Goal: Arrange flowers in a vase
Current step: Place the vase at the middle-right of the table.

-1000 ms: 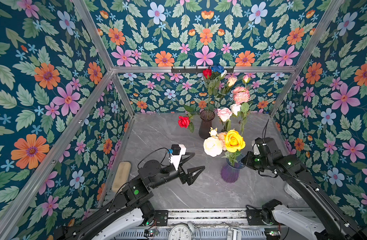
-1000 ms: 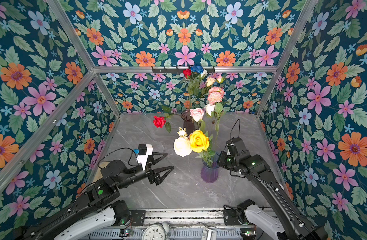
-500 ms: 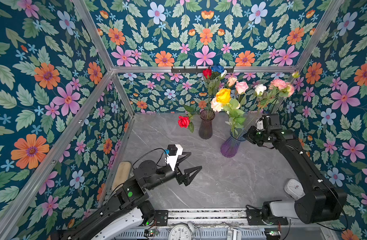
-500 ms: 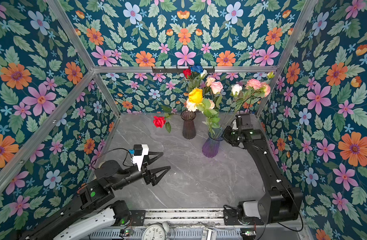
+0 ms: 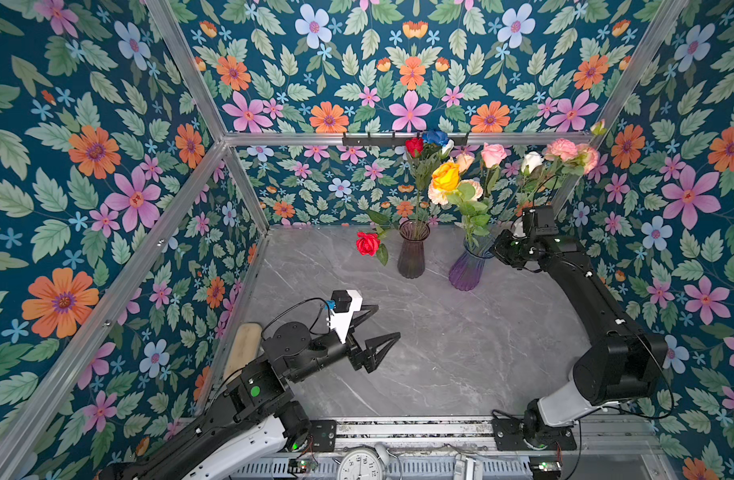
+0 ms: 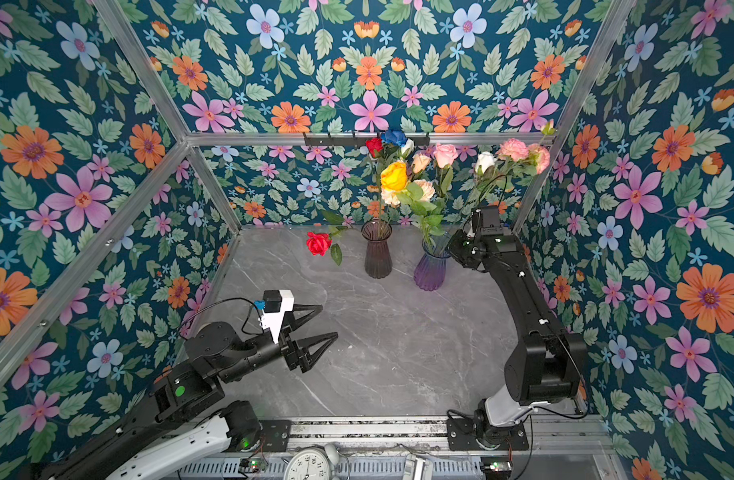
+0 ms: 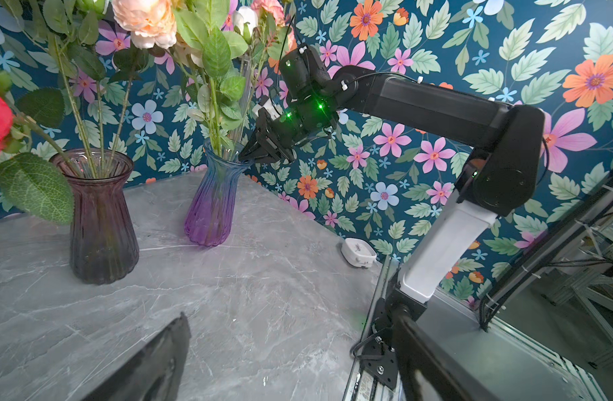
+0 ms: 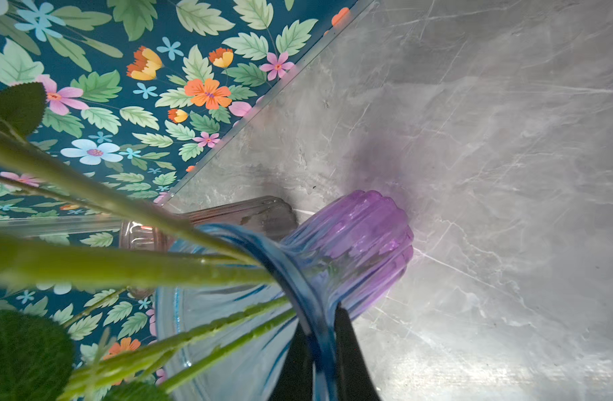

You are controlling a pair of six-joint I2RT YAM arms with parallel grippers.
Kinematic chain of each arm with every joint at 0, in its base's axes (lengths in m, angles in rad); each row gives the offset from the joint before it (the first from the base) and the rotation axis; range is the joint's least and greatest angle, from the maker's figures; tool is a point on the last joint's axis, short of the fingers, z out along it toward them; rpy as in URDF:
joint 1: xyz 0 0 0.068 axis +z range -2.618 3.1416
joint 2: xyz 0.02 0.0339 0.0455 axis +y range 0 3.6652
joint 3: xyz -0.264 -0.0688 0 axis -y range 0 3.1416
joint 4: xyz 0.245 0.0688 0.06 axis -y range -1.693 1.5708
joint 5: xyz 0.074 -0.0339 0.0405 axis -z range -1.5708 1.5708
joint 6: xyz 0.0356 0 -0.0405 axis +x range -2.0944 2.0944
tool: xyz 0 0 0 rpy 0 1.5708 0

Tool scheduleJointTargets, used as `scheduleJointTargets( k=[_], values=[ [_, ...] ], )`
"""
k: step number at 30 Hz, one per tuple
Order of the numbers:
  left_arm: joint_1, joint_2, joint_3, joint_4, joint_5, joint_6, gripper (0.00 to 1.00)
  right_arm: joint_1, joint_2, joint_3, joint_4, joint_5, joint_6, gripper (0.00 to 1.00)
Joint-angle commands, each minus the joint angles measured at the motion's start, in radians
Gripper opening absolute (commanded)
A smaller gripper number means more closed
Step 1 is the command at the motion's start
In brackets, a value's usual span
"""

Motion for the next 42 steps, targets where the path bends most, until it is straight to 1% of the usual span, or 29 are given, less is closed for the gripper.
scheduleJointTargets(
  k=[1,11,22,27,29,33,36,42],
  values=[
    [-0.001,0.007,0.006,0.013,0.001,0.017,0.94,0.0,0.008,0.022,0.041,0.014,-0.031,0.0],
    [-0.001,0.022,0.0,0.028,0.0,0.022,0.94,-0.001,-0.011,-0.041,0.06,-0.014,-0.045,0.0],
    [-0.001,0.029,-0.002,0.04,0.01,0.012,0.94,-0.001,-0.013,-0.071,0.063,-0.017,-0.053,0.0],
    [-0.001,0.026,0.0,0.04,0.008,0.009,0.94,-0.001,-0.02,-0.074,0.069,-0.019,-0.053,0.08],
    [-0.001,0.024,0.0,0.042,0.008,0.009,0.94,-0.001,-0.02,-0.071,0.068,-0.022,-0.054,0.14],
    [-0.001,0.024,-0.003,0.041,0.01,0.006,0.94,-0.001,-0.019,-0.066,0.068,-0.024,-0.054,0.17],
    [-0.001,0.018,-0.003,0.037,0.009,0.006,0.94,0.0,-0.017,-0.066,0.068,-0.027,-0.054,0.2],
    [-0.001,0.013,0.001,0.029,0.006,0.01,0.94,0.0,-0.02,-0.068,0.068,-0.027,-0.054,0.21]
  ],
)
